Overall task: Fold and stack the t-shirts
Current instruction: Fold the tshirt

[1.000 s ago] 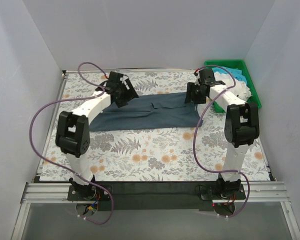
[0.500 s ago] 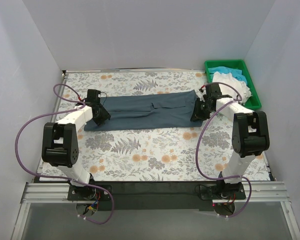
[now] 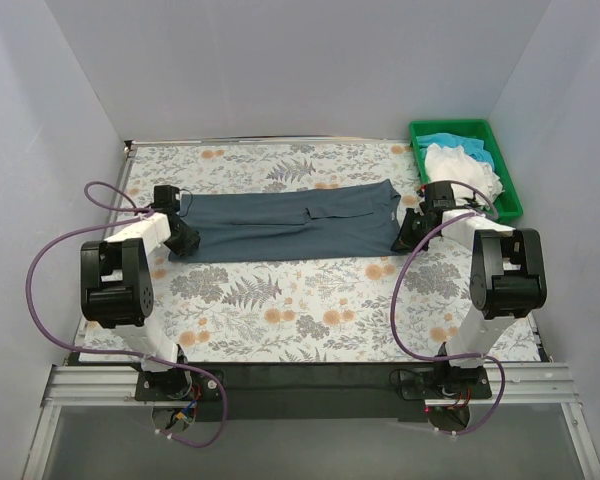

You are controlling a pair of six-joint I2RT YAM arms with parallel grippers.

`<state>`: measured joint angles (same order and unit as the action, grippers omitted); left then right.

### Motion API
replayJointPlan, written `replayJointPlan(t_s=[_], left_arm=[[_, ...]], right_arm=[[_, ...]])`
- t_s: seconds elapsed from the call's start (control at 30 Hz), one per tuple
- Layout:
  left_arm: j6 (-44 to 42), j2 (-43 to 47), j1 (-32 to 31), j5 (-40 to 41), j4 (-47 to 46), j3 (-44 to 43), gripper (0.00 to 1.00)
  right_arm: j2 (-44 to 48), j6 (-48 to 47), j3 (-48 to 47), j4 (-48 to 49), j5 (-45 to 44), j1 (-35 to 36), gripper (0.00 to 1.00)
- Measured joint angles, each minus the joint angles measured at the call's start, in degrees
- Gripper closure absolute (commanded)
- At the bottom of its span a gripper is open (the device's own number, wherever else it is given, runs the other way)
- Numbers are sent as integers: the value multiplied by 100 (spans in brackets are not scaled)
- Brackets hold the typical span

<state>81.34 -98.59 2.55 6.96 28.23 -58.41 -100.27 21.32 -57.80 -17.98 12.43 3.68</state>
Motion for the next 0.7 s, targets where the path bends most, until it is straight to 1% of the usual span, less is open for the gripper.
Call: replayJointPlan(t_s=[0.13,0.17,0.2,0.3,0.53,0.7], left_arm=[[28,87,251,42,74,50,67],[15,98,299,68,105,48,64],[-4,107,332,79,142,33,58],[-118,107,400,101,173,-94,48],[-721,109,400,-59,-269,-407,41],[-977,81,400,-162,-468,-546,41]], right_arm=[[28,87,22,22,-68,-72,79],[28,90,22,22,-72,-72,79],[28,87,20,22,-72,-72,79],[28,83,13,17,-68,-72,78],[26,26,-17,-20,-70,-98,78],[2,-28,-61,-74,-63,-107,78]])
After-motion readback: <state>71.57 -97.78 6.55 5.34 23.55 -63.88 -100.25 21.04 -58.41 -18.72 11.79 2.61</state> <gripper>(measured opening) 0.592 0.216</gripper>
